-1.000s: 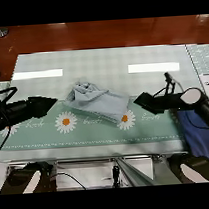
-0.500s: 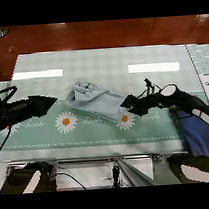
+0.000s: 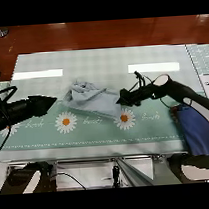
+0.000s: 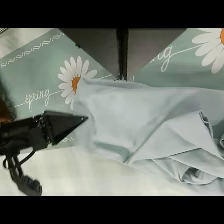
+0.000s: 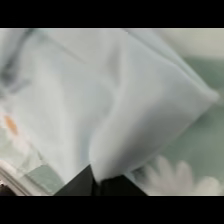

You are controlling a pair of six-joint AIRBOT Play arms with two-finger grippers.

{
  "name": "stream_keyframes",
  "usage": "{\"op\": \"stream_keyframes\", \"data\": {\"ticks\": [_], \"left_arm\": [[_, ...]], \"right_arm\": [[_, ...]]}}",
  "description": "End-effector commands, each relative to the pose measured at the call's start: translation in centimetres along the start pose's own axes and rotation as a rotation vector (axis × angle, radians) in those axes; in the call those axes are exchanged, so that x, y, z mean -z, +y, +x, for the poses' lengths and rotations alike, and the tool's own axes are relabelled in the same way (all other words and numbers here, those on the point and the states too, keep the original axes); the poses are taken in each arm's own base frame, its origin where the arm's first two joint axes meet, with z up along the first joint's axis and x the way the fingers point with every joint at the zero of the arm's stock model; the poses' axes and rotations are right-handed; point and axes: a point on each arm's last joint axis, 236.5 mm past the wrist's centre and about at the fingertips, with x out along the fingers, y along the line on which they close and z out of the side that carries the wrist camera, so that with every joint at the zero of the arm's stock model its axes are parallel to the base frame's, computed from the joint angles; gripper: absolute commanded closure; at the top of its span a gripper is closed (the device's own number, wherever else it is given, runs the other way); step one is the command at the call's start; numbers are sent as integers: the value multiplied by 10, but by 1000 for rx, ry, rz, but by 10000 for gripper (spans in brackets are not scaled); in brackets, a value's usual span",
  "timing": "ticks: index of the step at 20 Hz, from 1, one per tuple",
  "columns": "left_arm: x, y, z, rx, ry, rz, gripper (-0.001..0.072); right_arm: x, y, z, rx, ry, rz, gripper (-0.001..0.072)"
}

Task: Fold the shirts.

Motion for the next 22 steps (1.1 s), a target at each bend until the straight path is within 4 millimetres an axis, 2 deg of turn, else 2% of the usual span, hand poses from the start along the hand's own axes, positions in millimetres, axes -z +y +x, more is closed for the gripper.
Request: {"op": "stream_keyframes", "data": {"ticks": [1, 3, 5, 6, 9, 13, 17, 19, 22], "left_arm": [[-1, 1, 0, -2, -5, 0, 678], [-1, 1, 0, -2, -6, 0, 678], [-2, 1, 0, -3, -8, 0, 678], [-2, 1, 0, -2, -8, 0, 678], [-2, 1, 0, -3, -8, 0, 678], [-2, 1, 0, -3, -9, 0, 678], [-2, 1, 0, -3, -9, 0, 678], [-5, 1, 0, -5, -20, 1, 678], [-9, 2, 0, -10, -38, 9, 678]], "right_arm": [[-21, 54, -38, 19, 26, -222, 695], [-37, 85, -83, 104, 19, -353, 695], [-51, 104, -139, 202, -25, -428, 696], [-57, 109, -166, 242, -53, -431, 695], [-66, 115, -233, 290, -135, -410, 695], [-77, 96, -315, 313, -293, -302, 695], [-57, 51, -381, 369, -370, -121, 695], [-50, 38, -416, 382, -469, -32, 695], [-29, 11, -451, 410, -569, 106, 695]]}}
